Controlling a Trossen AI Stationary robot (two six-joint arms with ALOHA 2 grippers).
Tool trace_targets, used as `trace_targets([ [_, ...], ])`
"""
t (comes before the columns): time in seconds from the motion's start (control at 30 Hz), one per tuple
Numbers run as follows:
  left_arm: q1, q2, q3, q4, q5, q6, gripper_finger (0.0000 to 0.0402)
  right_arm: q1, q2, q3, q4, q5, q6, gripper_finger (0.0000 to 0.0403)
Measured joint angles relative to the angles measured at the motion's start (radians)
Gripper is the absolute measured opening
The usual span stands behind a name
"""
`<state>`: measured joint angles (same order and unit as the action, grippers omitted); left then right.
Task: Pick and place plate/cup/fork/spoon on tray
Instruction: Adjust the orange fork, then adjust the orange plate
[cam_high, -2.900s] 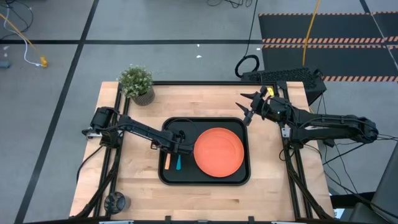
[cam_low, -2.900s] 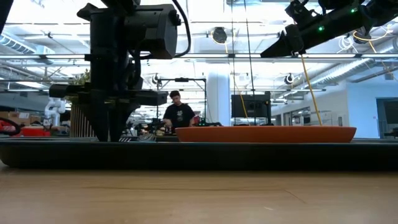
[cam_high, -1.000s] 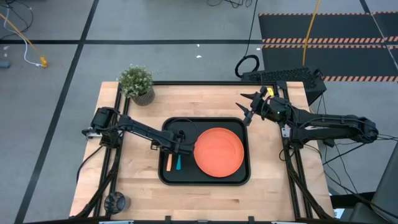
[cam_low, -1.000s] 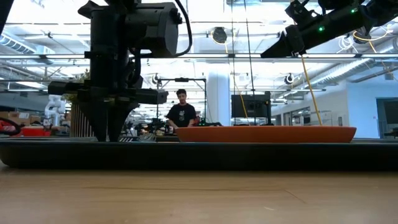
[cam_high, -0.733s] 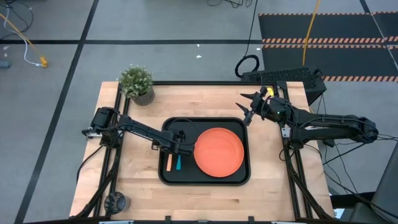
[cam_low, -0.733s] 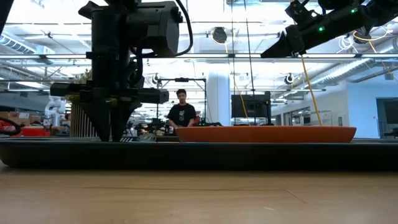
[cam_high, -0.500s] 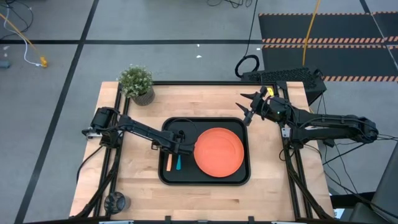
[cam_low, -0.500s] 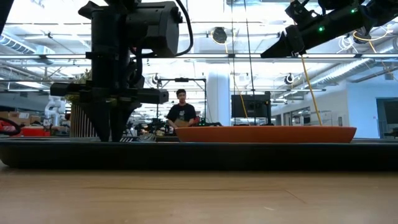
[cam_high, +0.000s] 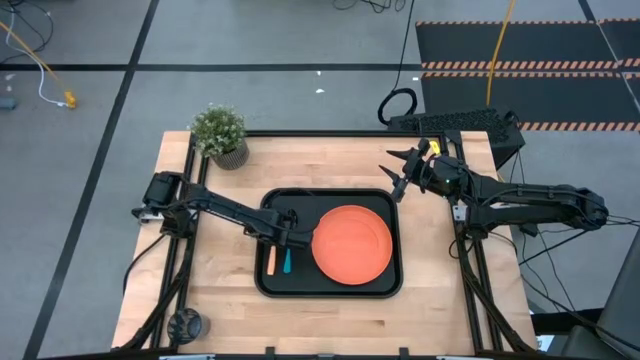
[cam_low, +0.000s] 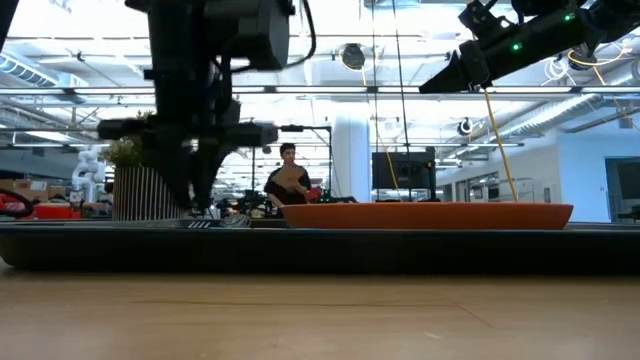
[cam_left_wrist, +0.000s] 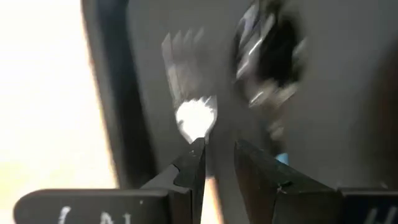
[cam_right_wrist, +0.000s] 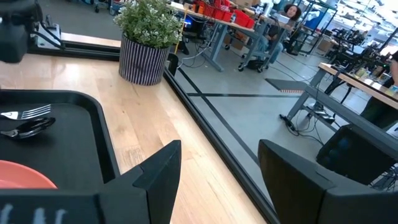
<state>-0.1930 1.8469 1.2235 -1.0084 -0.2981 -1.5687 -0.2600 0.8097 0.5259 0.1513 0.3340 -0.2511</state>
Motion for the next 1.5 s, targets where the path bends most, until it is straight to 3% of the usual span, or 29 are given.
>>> trace_targets([
  [0.17,-0.016,-0.027,0.055,0.019,-0.199,0.076,0.0088,0.0,0.0,0.0,-0.024,0.001,-0.022,0.0208],
  [0.3,-0.025,-0.034,0.113,0.107,-0.33,0.252,0.0088,-0.001,0.0,0.0,-0.094,0.007,-0.023,0.0208],
  [0.47,-0.022,-0.034,0.12,0.317,-0.339,0.643,0.0088,-0.003,0.001,0.0,-0.176,0.038,0.026,0.0208],
  [0.67,-0.022,-0.032,0.107,0.468,-0.384,0.861,0.0088,-0.003,0.031,0.0,-0.299,0.061,0.098,0.0208],
  [0.87,-0.005,-0.053,0.108,0.647,-0.383,1.087,0.0088,-0.013,0.117,0.0,-0.477,0.054,0.214,0.0208],
  [0.97,0.016,-0.099,0.106,0.641,-0.38,1.175,0.0088,-0.019,0.157,0.0,-0.534,0.008,0.267,0.0208],
  [1.27,0.062,-0.243,0.107,0.73,-0.37,1.392,0.0088,-0.006,0.182,0.047,-0.534,-0.025,0.313,0.0208],
  [1.5,0.123,-0.289,0.06,0.924,-0.074,1.512,0.0083,-0.007,0.165,0.12,-0.521,0.034,0.286,0.0206],
])
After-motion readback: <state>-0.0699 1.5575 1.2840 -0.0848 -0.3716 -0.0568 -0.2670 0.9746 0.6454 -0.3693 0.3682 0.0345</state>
